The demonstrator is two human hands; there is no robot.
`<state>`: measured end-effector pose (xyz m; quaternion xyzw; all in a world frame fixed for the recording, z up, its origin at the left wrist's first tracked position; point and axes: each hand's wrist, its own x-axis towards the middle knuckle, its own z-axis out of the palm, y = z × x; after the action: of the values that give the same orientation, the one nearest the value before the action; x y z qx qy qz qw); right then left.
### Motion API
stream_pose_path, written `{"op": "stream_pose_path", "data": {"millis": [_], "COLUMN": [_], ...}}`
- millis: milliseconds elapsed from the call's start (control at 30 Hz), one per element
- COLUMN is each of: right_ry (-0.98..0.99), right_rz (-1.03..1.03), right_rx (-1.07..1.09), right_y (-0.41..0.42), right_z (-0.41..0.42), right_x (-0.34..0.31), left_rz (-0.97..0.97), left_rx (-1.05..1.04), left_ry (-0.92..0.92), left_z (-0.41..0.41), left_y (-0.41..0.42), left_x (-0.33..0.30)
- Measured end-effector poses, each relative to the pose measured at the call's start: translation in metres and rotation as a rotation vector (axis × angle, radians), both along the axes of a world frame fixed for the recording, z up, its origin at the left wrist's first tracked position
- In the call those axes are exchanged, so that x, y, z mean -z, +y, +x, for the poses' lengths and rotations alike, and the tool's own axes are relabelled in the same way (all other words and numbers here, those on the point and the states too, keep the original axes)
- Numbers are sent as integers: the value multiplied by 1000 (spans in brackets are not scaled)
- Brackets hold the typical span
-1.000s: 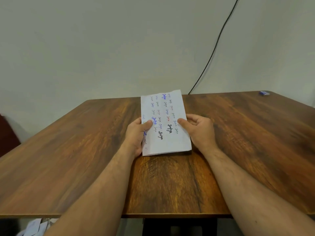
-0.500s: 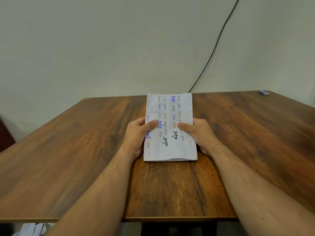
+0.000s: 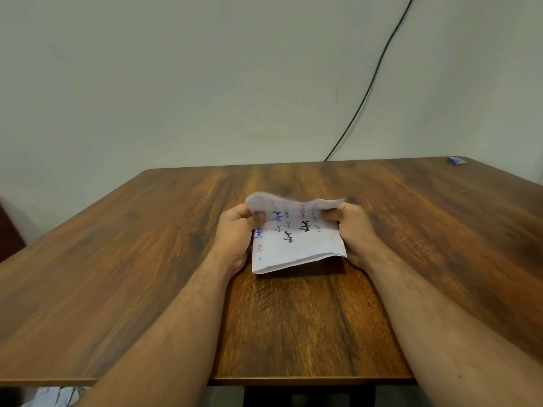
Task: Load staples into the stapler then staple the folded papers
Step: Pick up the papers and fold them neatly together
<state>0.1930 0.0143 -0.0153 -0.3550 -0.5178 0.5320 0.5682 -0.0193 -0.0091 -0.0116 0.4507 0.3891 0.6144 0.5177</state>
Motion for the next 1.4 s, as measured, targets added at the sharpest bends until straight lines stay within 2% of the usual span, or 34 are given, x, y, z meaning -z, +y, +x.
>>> {"op": "stream_pose_path", "data": {"millis": [100, 200, 333, 433, 600, 867, 1400], "right_ry": [-4, -41, -157, -154, -126, -172, -225], "right_rz": [23, -54, 48, 70, 32, -92, -8], "right_rx": [-50, -11, 45, 29, -4, -114, -109], "right_y": [-1, -3, -6, -7, -6, -6, -10], "right_z": [3, 3, 2, 3, 2, 3, 5], "right_x": [1, 0, -1, 0, -2, -3, -3], "left_rz": [21, -5, -14, -68, -145, -88, -96], "left_rx": [-1, 11, 46, 64, 113, 82, 75], "left_ry": [21, -3, -73, -19, -32, -52, 46], "left_z": [0, 0, -3, -3, -5, -8, -4], "left_y": [0, -2, -5, -4, -3, -2, -1], "left_x": [-2, -4, -4, -5, -9, -5, -4]}}
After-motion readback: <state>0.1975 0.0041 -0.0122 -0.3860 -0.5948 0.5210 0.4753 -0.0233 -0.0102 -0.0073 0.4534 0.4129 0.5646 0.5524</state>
